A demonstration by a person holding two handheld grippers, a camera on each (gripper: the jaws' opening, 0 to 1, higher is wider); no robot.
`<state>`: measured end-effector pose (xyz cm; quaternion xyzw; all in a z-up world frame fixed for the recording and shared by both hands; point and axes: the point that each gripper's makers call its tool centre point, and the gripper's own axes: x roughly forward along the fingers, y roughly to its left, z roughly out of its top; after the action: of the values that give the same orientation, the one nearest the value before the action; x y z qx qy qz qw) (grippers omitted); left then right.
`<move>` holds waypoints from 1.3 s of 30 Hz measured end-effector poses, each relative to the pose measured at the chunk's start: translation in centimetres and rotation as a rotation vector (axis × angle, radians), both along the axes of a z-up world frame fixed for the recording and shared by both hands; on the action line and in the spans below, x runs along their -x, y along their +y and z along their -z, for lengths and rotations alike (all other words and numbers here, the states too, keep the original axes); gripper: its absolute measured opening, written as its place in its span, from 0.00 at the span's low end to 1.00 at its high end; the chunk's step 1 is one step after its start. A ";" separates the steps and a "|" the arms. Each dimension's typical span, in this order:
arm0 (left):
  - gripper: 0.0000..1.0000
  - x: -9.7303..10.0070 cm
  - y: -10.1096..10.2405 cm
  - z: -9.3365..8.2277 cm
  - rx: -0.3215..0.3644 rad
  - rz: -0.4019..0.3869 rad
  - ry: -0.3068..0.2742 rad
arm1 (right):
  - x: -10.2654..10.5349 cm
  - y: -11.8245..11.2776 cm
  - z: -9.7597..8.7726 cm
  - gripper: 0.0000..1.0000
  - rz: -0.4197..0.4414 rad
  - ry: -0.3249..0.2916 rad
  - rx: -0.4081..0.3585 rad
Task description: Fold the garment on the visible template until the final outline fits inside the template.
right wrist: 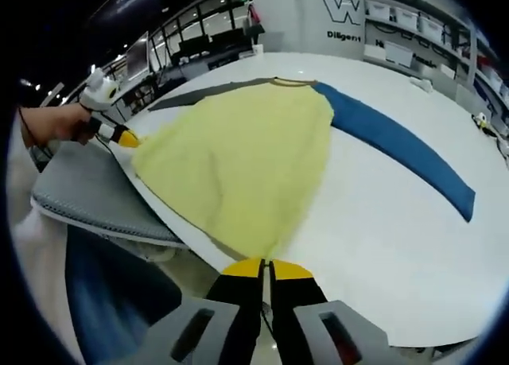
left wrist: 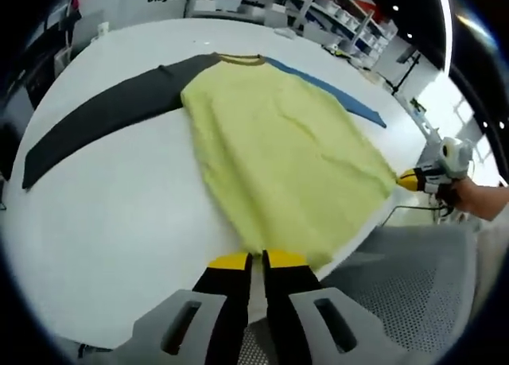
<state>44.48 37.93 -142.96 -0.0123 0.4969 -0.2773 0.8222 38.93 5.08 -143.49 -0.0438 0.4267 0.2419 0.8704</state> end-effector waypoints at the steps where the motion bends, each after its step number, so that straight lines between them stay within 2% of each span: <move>1: 0.05 -0.1 0.3 0.0 -0.006 -0.007 -0.002 | 0.0 -0.1 0.0 0.00 0.002 0.001 0.001; 5: 0.06 -0.3 1.3 -0.2 -0.012 -0.034 -0.016 | -0.1 -0.2 0.0 0.00 0.004 0.000 -0.002; 11: 0.07 0.0 2.6 0.1 -0.043 -0.043 0.001 | 0.1 -0.1 0.2 0.00 -0.013 0.007 -0.002; 13: 0.00 0.0 3.5 0.1 -0.064 -0.057 0.009 | 0.1 -0.2 0.3 0.00 -0.010 0.010 -0.003; 14: 0.00 -0.5 4.6 0.0 -0.087 -0.095 -0.008 | 0.1 -0.3 0.3 0.00 -0.008 0.011 -0.004; 16: 0.01 -0.8 5.2 -0.3 -0.061 -0.126 -0.009 | 0.1 -0.3 0.4 0.00 -0.009 0.014 -0.004; 18: 0.04 -0.5 4.3 -0.7 -0.007 -0.094 -0.006 | 0.1 -0.2 0.4 0.00 -0.014 0.016 -0.003; 20: 0.14 0.2 3.4 -0.1 -0.001 -0.022 0.022 | 0.2 -0.1 0.5 0.00 -0.020 0.019 -0.001; 22: 0.23 0.6 2.9 0.8 -0.014 0.011 0.046 | 0.2 -0.1 0.5 0.00 -0.021 0.021 0.000; 23: 0.24 0.6 2.8 0.8 -0.020 0.021 0.044 | 0.2 -0.1 0.5 0.00 -0.021 0.023 0.000; 24: 0.24 0.6 2.6 1.0 -0.026 0.036 0.043 | 0.2 -0.1 0.6 0.00 -0.022 0.023 0.000; 28: 0.24 0.0 1.5 1.1 0.018 0.045 0.042 | 0.1 -0.2 0.6 0.00 -0.026 0.026 0.002; 31: 0.16 -0.2 1.0 1.1 0.043 0.057 0.057 | 0.1 -0.2 0.6 0.00 -0.023 0.027 0.001; 33: 0.04 -0.2 0.5 0.6 0.061 0.064 0.056 | 0.1 -0.3 0.6 0.00 -0.023 0.029 0.003; 36: 0.03 -0.5 -0.3 -0.2 0.086 0.059 0.051 | 0.1 -0.2 0.7 0.00 -0.022 0.032 0.003; 39: 0.02 -1.0 -2.1 -1.6 0.138 0.081 0.038 | 0.0 -0.3 0.9 0.00 -0.023 0.037 0.005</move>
<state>45.43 35.82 -141.31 -0.0538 0.4922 -0.3437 0.7979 38.89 4.83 -144.38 -0.0466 0.4426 0.2515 0.8594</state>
